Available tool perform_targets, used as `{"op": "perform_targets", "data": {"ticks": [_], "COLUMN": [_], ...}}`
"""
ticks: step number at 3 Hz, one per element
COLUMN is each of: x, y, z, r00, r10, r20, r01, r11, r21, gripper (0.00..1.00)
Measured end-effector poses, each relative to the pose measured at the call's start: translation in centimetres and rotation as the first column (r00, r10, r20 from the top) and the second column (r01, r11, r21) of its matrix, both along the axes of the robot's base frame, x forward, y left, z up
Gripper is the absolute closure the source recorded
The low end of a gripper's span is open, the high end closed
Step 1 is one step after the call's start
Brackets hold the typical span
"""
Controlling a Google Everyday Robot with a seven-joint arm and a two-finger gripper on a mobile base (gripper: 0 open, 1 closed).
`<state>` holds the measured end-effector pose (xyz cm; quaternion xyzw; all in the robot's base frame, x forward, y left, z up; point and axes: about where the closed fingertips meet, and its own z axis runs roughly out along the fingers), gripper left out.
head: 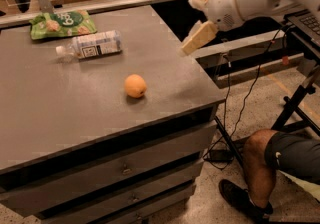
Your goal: Move blue plastic bottle near orange
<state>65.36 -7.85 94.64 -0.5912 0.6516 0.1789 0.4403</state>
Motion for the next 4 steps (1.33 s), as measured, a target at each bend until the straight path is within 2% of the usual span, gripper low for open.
{"op": "perform_targets", "data": {"ticks": [1,2,3,4], "x": [3.0,5.8,7.6,8.1], "y": [2.9,5.9,9.8,12.9], "z": [-0.6,-1.5,-2.3,-3.2], "r00": [0.9989,0.9944,0.9796,0.9586], "r10": [0.034,0.097,0.200,0.284], "r20": [0.031,0.041,0.021,-0.015], "r01": [-0.037,-0.103,-0.200,-0.276], "r11": [0.994,0.982,0.961,0.940], "r21": [0.102,0.160,0.190,0.200], "gripper": [0.00,0.00,0.00,0.00]}}
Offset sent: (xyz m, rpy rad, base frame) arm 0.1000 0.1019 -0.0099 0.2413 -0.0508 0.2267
